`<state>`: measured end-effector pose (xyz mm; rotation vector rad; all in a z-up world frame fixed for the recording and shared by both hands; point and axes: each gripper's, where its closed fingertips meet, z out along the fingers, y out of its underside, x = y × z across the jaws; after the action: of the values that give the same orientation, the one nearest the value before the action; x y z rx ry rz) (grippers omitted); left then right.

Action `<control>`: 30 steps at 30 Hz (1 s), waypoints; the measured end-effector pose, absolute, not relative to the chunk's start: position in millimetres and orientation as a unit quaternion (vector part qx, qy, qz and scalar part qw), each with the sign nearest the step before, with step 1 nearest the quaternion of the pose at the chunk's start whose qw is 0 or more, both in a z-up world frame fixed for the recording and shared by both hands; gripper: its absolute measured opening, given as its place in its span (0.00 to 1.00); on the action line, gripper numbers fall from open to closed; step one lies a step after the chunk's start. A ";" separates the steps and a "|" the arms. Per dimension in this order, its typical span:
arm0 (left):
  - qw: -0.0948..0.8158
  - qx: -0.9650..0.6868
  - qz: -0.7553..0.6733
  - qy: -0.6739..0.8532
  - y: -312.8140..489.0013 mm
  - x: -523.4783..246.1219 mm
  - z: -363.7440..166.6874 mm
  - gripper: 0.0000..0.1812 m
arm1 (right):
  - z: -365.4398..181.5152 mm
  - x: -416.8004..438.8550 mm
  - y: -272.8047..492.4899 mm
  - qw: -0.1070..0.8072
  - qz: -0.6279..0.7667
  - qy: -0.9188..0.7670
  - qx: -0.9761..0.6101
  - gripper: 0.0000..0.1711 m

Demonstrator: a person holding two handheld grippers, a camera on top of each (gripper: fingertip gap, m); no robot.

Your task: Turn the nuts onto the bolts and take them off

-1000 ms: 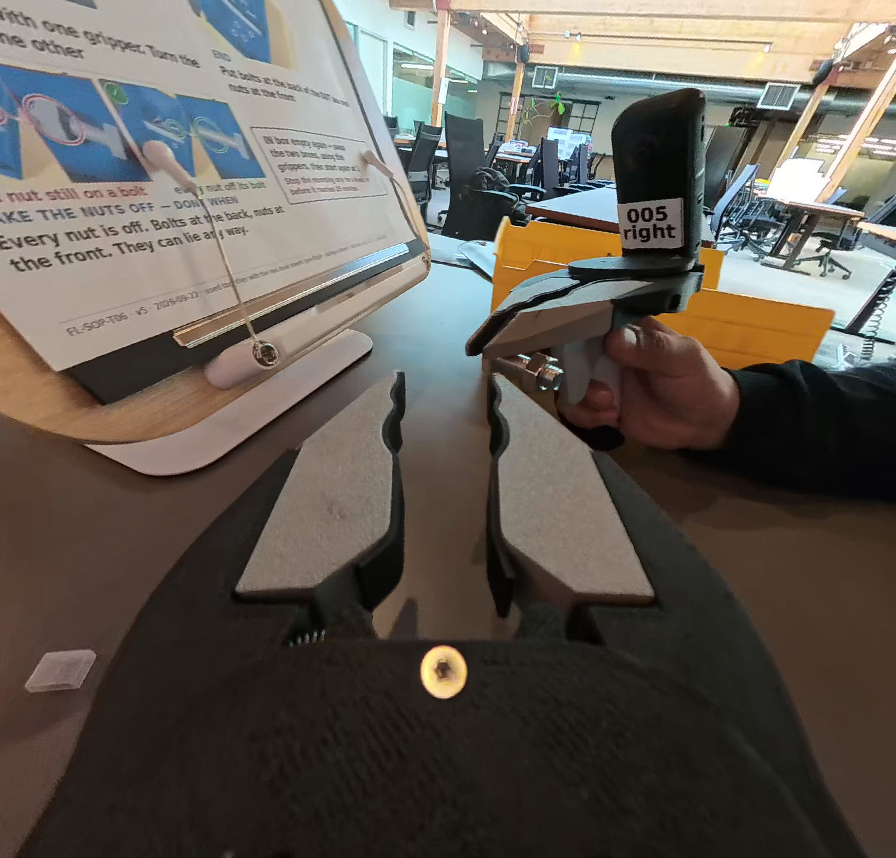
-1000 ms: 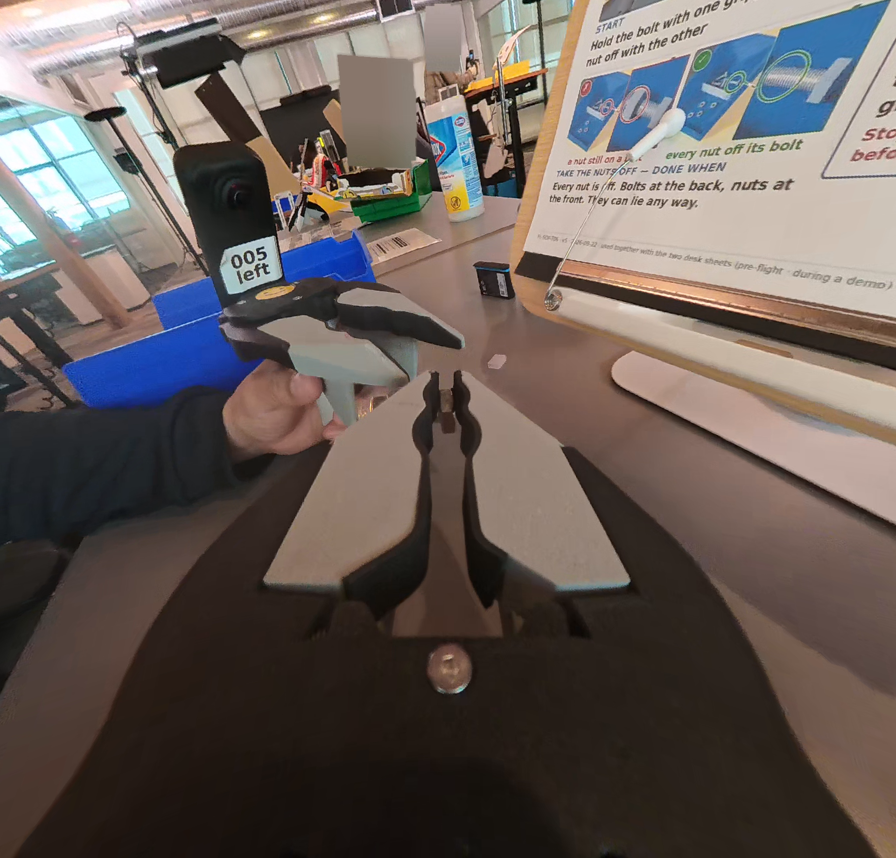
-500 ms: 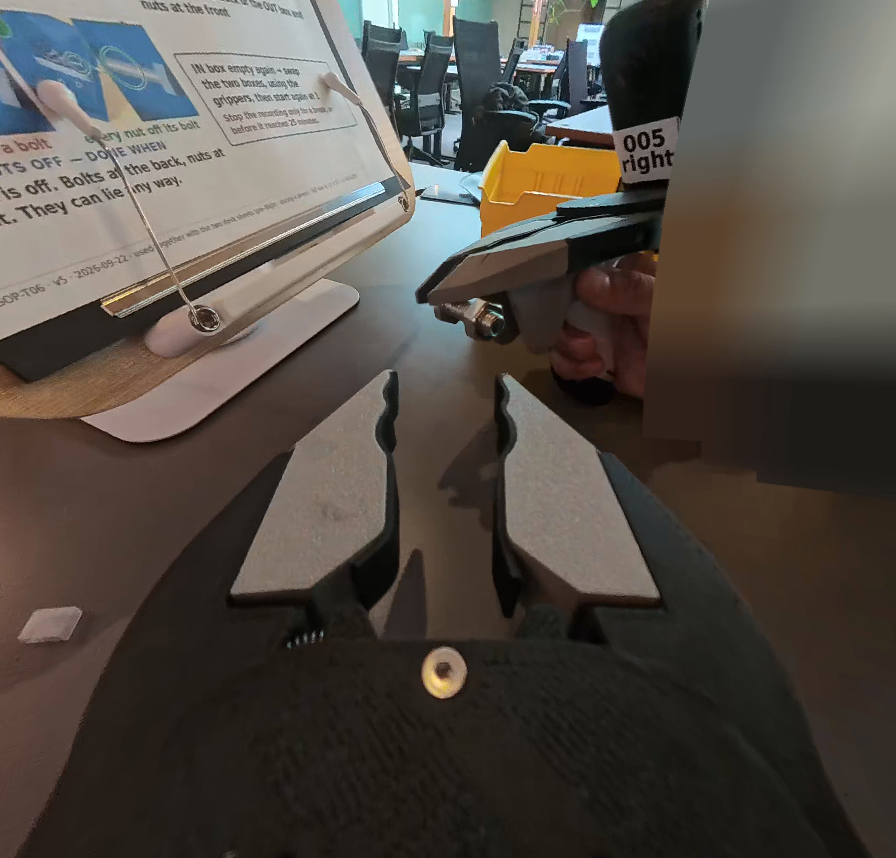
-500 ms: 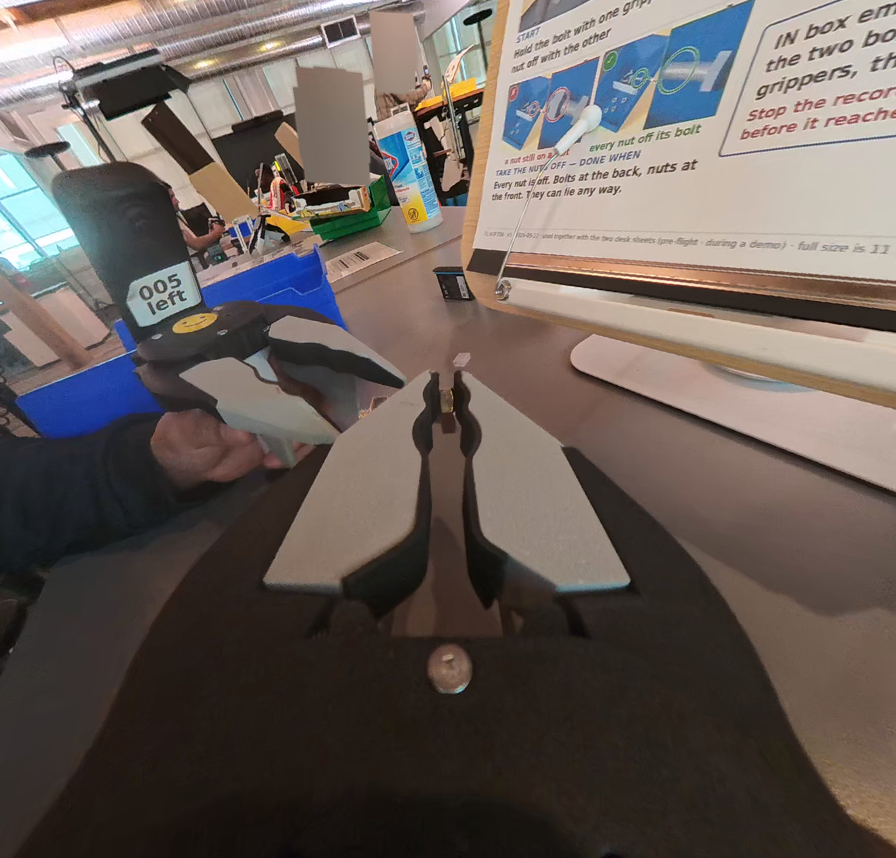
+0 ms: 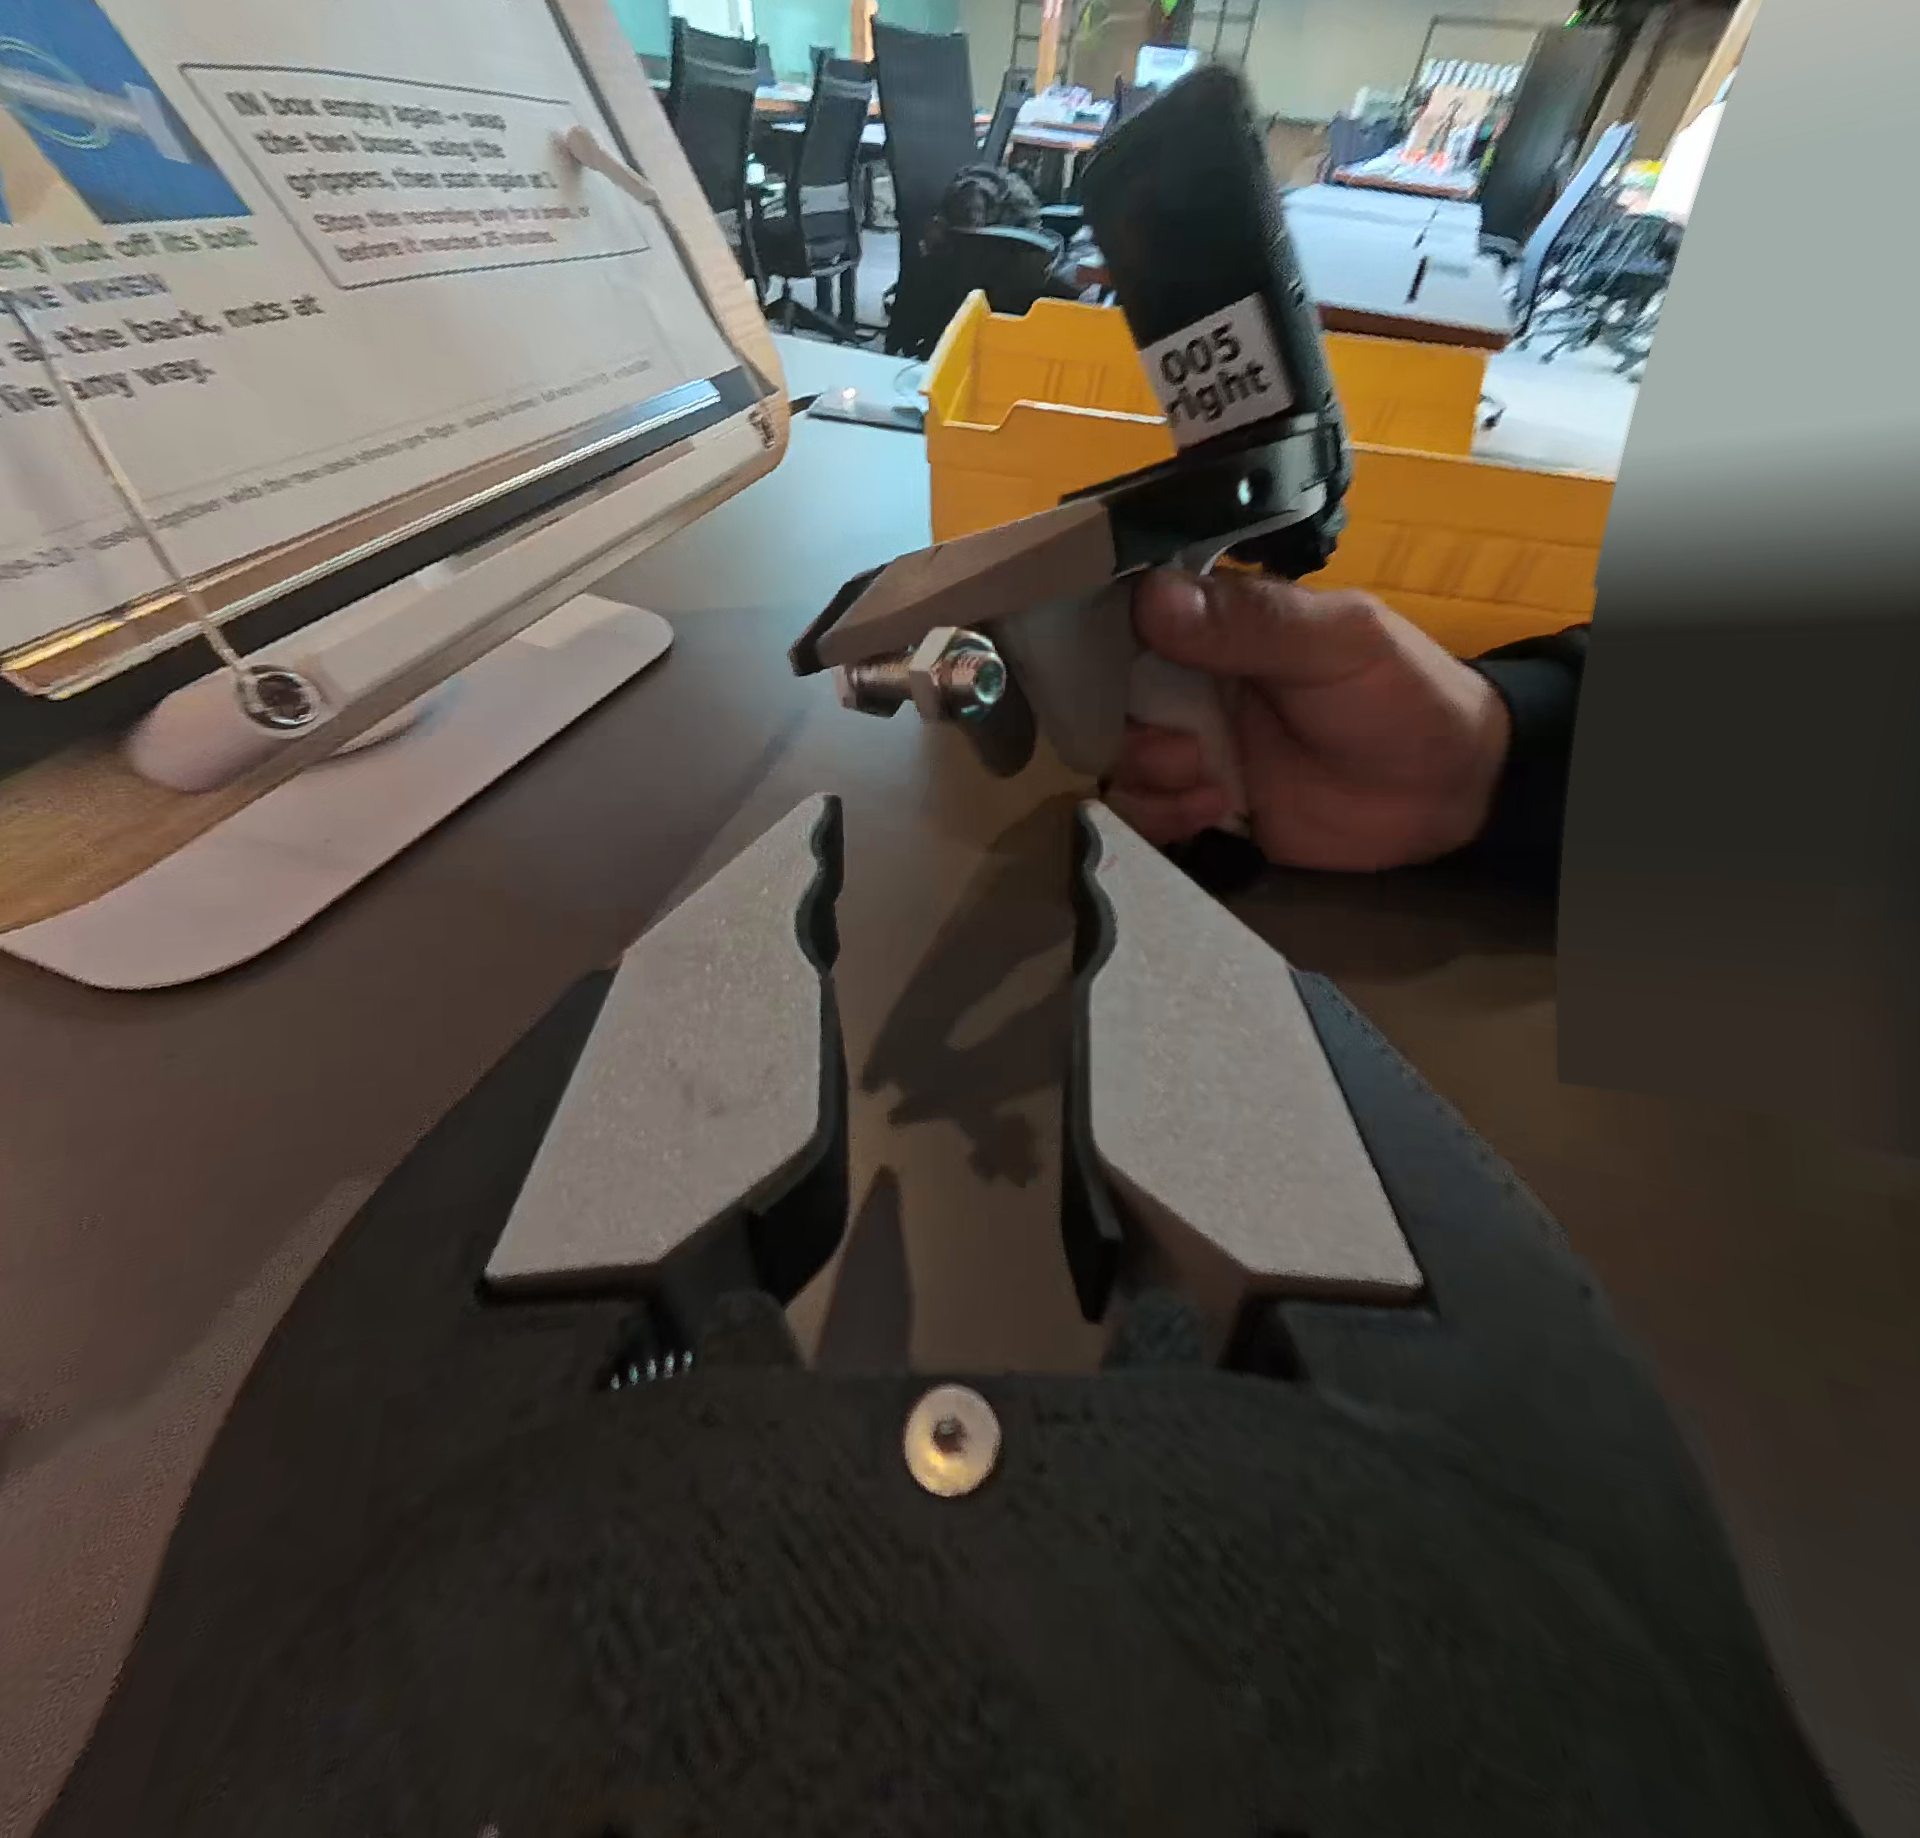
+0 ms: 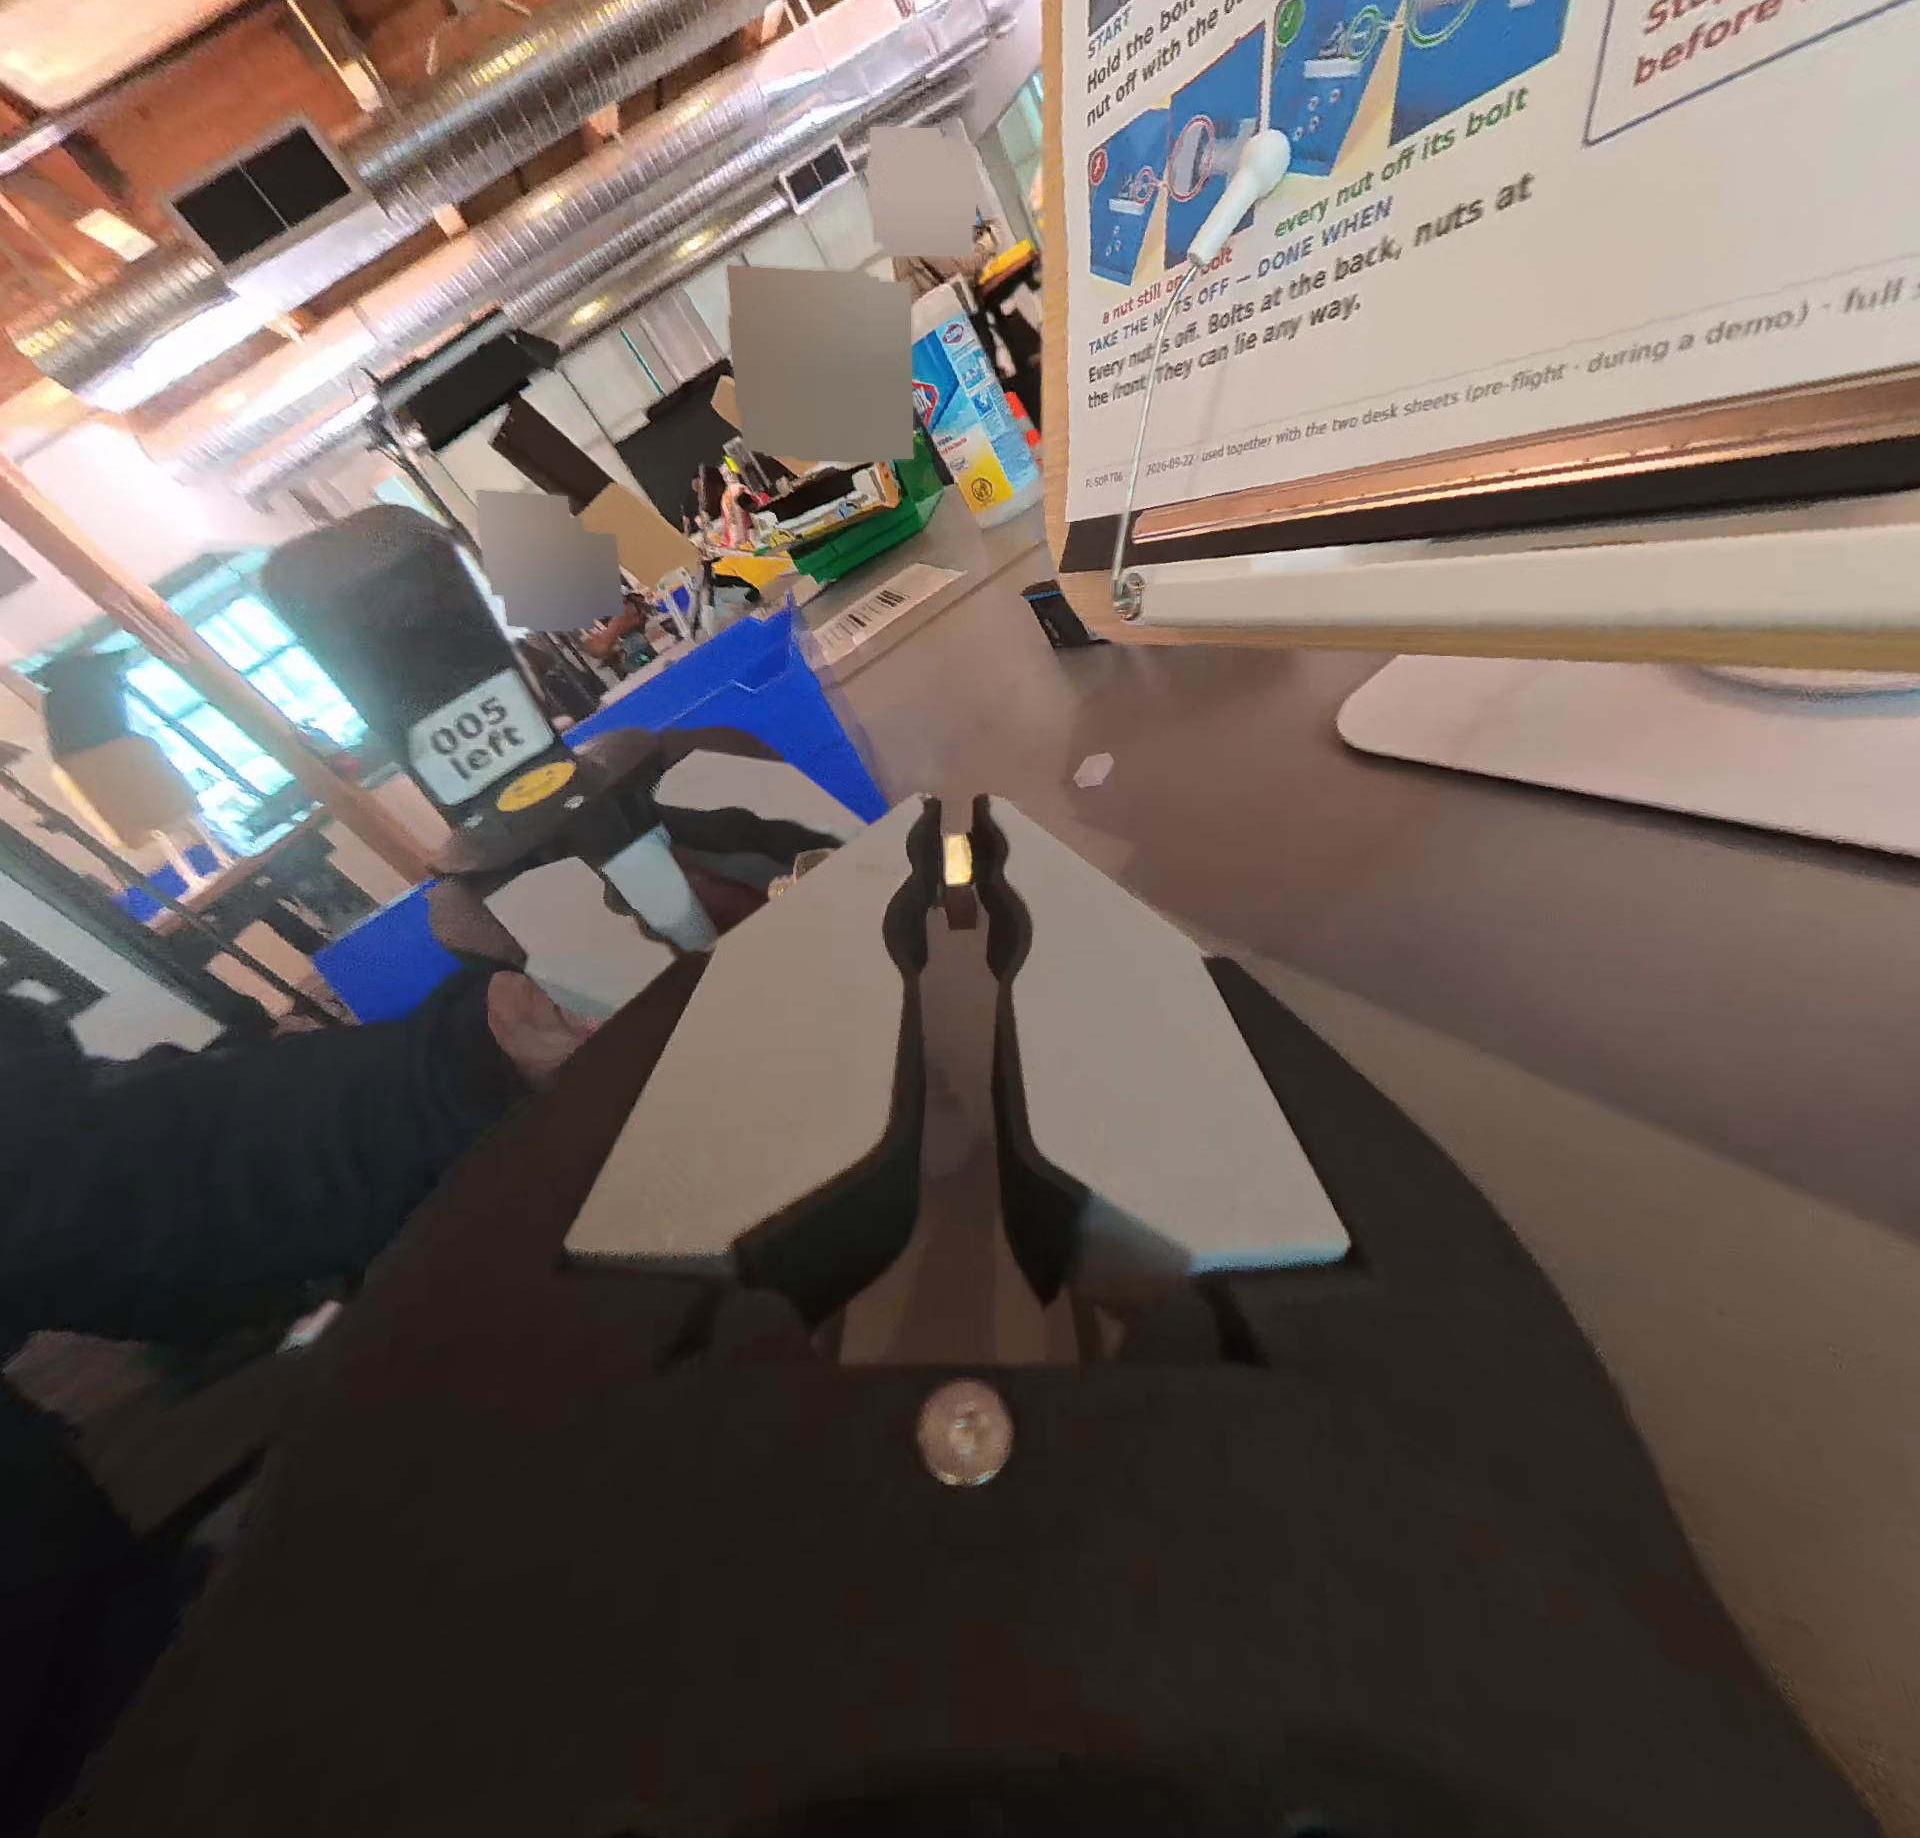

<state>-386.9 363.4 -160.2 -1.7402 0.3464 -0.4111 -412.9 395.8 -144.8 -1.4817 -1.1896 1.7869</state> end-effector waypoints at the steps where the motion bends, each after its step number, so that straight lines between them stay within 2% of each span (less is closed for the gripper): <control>1: 0.615 -0.752 -0.190 0.146 363.6 -383.4 -158.7 0.23 | -143.5 -411.8 392.2 0.250 0.670 -0.437 -0.546 0.01; 4: 0.621 -0.751 -0.174 0.142 366.0 -381.5 -157.6 0.23 | -138.8 -408.4 383.0 0.244 0.677 -0.437 -0.540 0.01; 8: 0.638 -0.741 -0.083 0.194 363.7 -376.1 -154.7 0.21 | -133.8 -406.9 370.2 0.246 0.667 -0.453 -0.538 0.01; 13: 0.666 -0.705 0.047 0.239 358.8 -376.1 -142.0 0.13 | -131.6 -403.1 360.4 0.195 0.691 -0.435 -0.543 0.01; 18: 0.683 -0.686 0.067 0.240 355.3 -376.2 -132.0 0.05 | -133.0 -401.7 359.9 0.120 0.722 -0.390 -0.559 0.01; 23: 0.689 -0.680 0.057 0.243 355.4 -373.3 -130.5 0.09 | -135.0 -400.8 356.1 0.015 0.764 -0.322 -0.559 0.01; 30: 0.677 -0.684 0.078 0.260 356.4 -367.4 -134.4 0.09 | -151.4 -406.4 337.7 -0.062 0.762 -0.299 -0.570 0.02</control>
<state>-367.4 356.4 -134.4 -1.5380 0.5853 0.1764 -406.4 337.7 -151.4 -1.8657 -0.9785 2.4941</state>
